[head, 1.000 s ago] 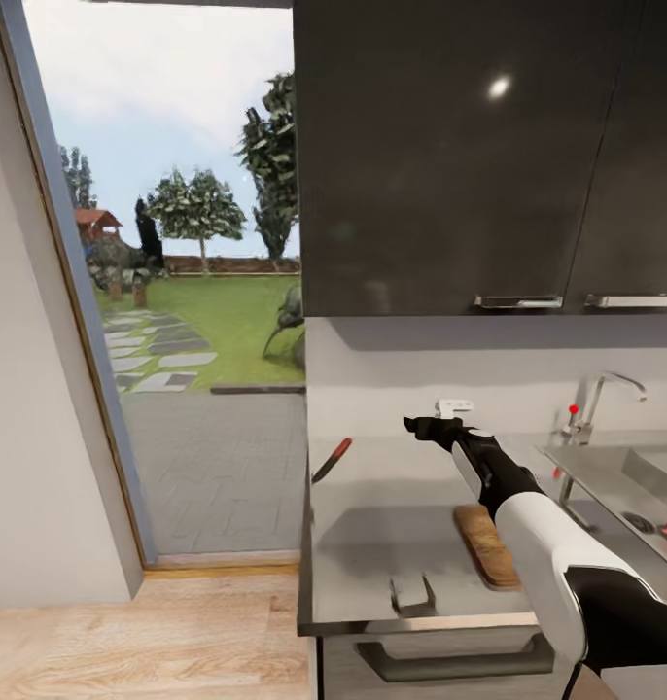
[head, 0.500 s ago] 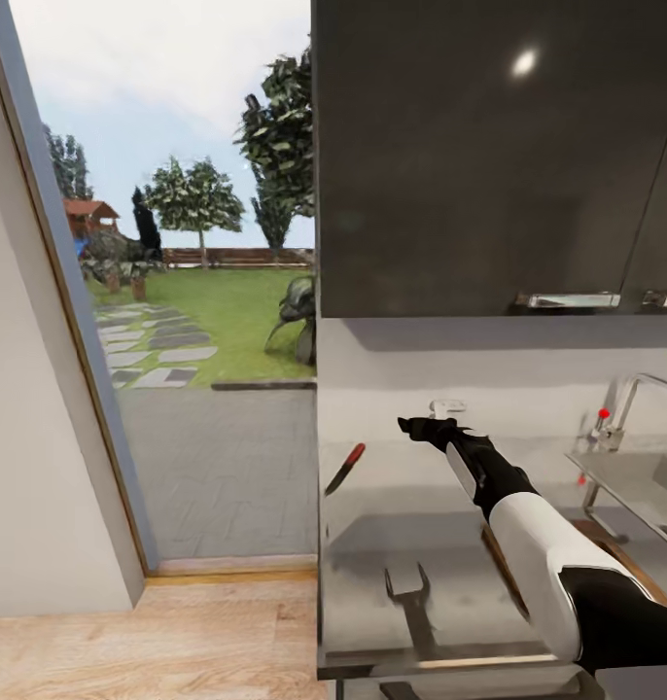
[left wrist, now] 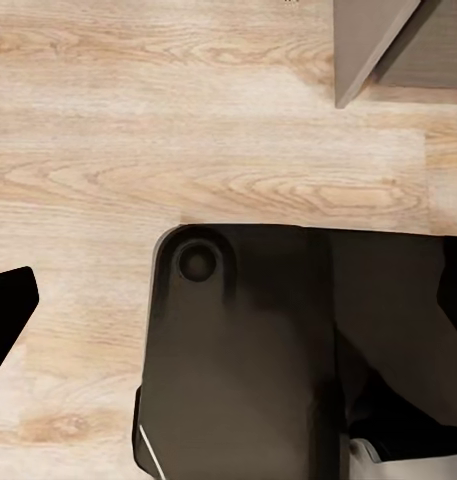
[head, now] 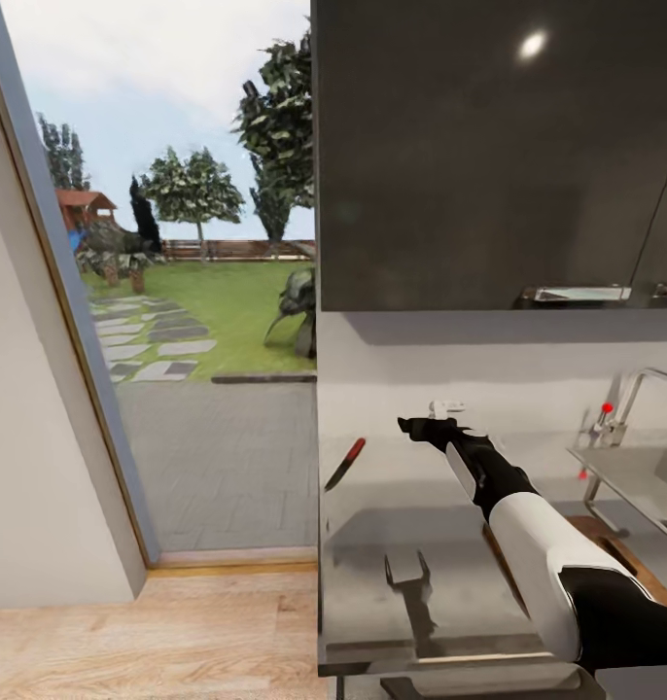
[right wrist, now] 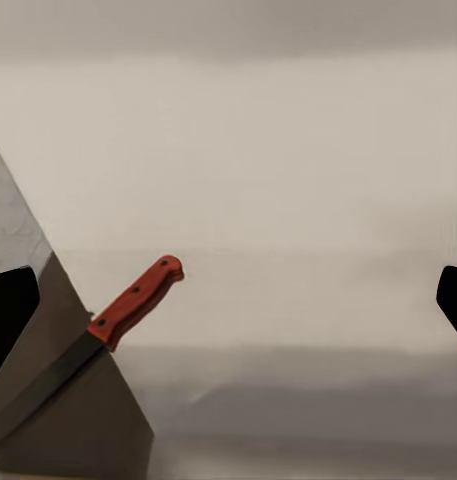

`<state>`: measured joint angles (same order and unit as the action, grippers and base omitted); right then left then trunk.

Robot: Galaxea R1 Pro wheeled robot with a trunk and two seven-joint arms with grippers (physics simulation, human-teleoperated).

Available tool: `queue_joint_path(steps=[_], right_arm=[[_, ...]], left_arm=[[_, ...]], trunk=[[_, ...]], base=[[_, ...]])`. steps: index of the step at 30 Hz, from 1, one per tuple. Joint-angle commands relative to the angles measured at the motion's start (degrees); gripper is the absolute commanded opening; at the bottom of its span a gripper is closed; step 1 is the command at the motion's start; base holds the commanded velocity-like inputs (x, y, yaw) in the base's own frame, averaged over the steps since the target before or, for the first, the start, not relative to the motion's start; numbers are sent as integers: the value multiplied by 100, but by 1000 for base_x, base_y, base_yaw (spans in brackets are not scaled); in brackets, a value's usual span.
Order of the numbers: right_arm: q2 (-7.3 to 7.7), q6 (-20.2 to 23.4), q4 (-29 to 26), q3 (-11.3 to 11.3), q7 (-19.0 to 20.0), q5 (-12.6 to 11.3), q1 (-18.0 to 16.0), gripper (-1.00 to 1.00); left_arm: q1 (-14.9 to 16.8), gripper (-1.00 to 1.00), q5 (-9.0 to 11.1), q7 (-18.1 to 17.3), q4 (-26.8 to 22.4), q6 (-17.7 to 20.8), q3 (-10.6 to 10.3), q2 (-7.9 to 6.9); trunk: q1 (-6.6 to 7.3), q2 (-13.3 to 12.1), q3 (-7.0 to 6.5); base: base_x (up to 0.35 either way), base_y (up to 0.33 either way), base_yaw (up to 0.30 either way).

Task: In the kitchen, take the Vidalia onion out of the sink, dice it on the chopping board with the paring knife, put the diced onion into the bowl on the countertop, then place both the paring knife and the chopping board into the sink.

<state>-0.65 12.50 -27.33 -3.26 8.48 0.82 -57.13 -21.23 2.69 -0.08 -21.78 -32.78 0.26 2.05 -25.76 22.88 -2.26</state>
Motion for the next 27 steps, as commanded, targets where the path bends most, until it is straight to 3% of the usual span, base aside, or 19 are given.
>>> queue_joint_path(steps=[1, 11, 27], right_arm=[[-5, 33, -9, -34, 33, 36, 0, 100], [3, 33, -27, -40, 39, 141, 0, 100], [-3, 16, -35, -35, 48, 147, 0, 100]], left_arm=[[-4, 100, 28, -2, -10, -13, 1, 3], [-4, 100, 30, -1, 7, -14, 1, -2], [-4, 100, 38, -1, 8, -9, 1, 4]], trunk=[[-2, 4, 10], [-2, 4, 103], [-2, 4, 250]], base=[[0, 0, 0], [8, 5, 0], [82, 99, 0]])
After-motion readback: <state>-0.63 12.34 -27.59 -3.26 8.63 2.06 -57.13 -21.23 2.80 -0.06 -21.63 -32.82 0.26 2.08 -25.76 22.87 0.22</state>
